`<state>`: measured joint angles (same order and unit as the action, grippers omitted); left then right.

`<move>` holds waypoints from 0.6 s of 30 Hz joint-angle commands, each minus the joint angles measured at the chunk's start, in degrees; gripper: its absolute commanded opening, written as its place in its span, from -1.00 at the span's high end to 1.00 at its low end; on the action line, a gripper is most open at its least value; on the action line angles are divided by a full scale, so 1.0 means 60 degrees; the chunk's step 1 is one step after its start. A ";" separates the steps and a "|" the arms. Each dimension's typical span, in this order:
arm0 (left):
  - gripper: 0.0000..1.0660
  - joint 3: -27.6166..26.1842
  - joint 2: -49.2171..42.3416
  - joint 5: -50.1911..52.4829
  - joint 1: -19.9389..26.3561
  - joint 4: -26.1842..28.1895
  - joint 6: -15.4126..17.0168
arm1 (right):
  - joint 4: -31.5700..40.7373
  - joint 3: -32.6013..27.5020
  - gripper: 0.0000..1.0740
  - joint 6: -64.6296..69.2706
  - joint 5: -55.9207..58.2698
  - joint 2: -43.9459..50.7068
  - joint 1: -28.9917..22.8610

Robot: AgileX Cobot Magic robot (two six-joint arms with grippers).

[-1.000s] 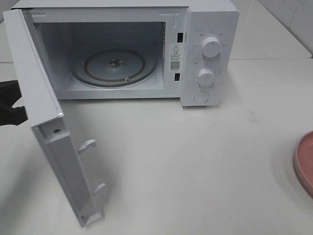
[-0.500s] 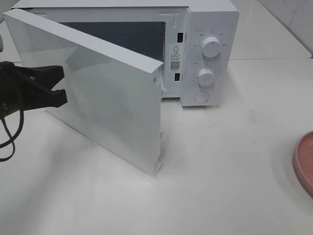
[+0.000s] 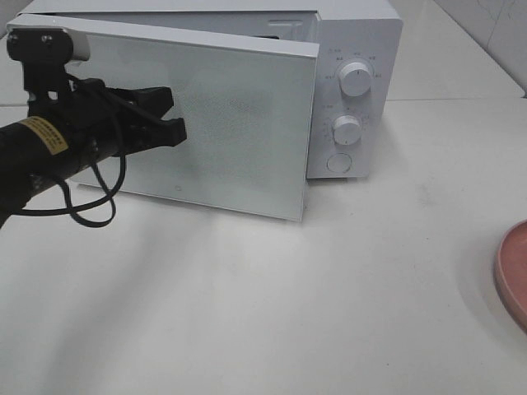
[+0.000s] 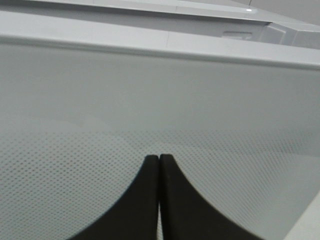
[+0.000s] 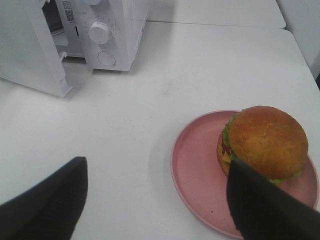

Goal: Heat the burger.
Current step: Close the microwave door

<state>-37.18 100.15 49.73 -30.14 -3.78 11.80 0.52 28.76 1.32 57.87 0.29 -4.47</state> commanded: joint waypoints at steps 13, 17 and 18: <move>1.00 -0.2368 0.1432 -0.0525 -0.0802 0.0439 -0.0019 | 0.0038 -0.0029 -0.42 -0.0134 -0.0153 0.0248 0.0067; 1.00 -0.3189 0.1862 -0.0869 -0.0802 0.0630 -0.0010 | 0.0038 -0.0029 -0.42 -0.0134 -0.0153 0.0248 0.0067; 1.00 -0.3189 0.1862 -0.0869 -0.0802 0.0630 -0.0010 | 0.0038 -0.0029 -0.42 -0.0134 -0.0153 0.0248 0.0067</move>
<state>-54.95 111.27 44.81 -35.01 -1.95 11.80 0.52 28.76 1.32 57.87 0.29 -4.47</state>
